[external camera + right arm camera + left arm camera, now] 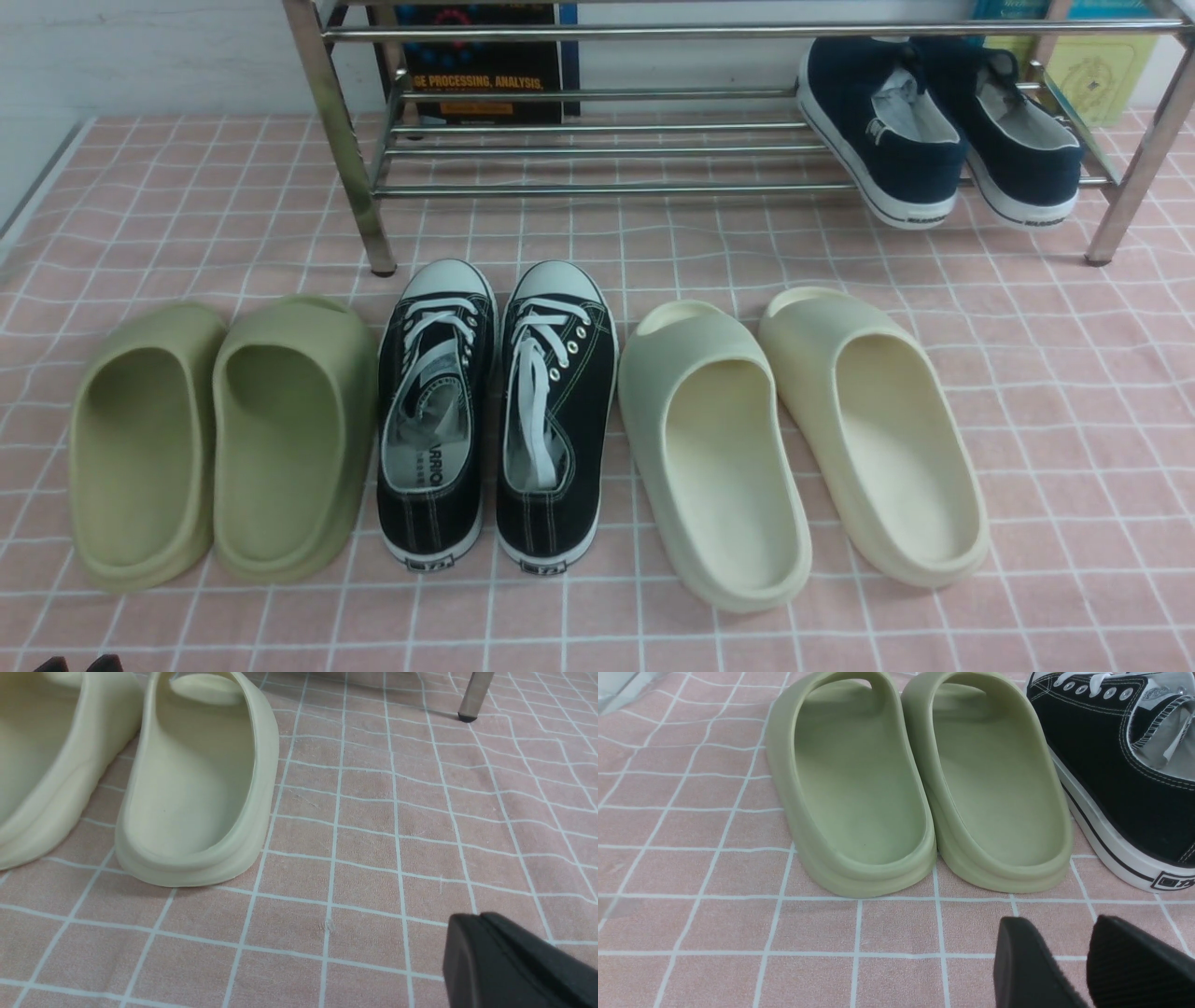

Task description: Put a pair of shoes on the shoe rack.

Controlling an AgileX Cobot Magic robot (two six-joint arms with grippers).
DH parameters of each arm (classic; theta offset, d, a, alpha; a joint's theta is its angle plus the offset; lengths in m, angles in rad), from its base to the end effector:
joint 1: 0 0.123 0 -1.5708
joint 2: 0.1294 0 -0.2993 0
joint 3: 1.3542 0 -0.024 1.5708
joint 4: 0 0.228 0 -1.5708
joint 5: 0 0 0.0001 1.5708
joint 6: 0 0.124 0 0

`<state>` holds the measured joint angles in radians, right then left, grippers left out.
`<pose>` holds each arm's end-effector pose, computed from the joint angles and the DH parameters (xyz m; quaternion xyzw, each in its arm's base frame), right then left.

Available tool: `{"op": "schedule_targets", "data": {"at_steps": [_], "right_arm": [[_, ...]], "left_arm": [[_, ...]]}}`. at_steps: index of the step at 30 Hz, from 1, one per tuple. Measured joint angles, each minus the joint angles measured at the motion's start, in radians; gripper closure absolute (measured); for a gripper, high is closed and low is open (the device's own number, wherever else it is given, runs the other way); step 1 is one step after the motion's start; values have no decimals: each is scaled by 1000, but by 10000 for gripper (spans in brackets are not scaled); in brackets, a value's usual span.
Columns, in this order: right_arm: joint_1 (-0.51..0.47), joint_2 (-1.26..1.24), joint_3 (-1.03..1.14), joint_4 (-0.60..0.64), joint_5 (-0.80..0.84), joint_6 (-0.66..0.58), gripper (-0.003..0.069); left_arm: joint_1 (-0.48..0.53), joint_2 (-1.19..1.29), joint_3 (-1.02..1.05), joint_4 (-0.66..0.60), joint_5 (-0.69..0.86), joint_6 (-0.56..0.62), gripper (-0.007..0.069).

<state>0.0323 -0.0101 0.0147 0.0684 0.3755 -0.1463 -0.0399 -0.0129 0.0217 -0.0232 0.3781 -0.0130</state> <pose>0.0466 0.0046 0.1656 -0.0536 0.8007 -0.0050 0.5967 0.0465 -0.0029 0.1629 0.0047 0.8047 -0.0255 0.5931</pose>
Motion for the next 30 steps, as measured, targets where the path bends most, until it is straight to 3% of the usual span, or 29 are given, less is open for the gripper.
{"op": "schedule_targets", "data": {"at_steps": [30], "right_arm": [[0,0,0,0,1,0,650]], "left_arm": [[0,0,0,0,0,0,385]]}}
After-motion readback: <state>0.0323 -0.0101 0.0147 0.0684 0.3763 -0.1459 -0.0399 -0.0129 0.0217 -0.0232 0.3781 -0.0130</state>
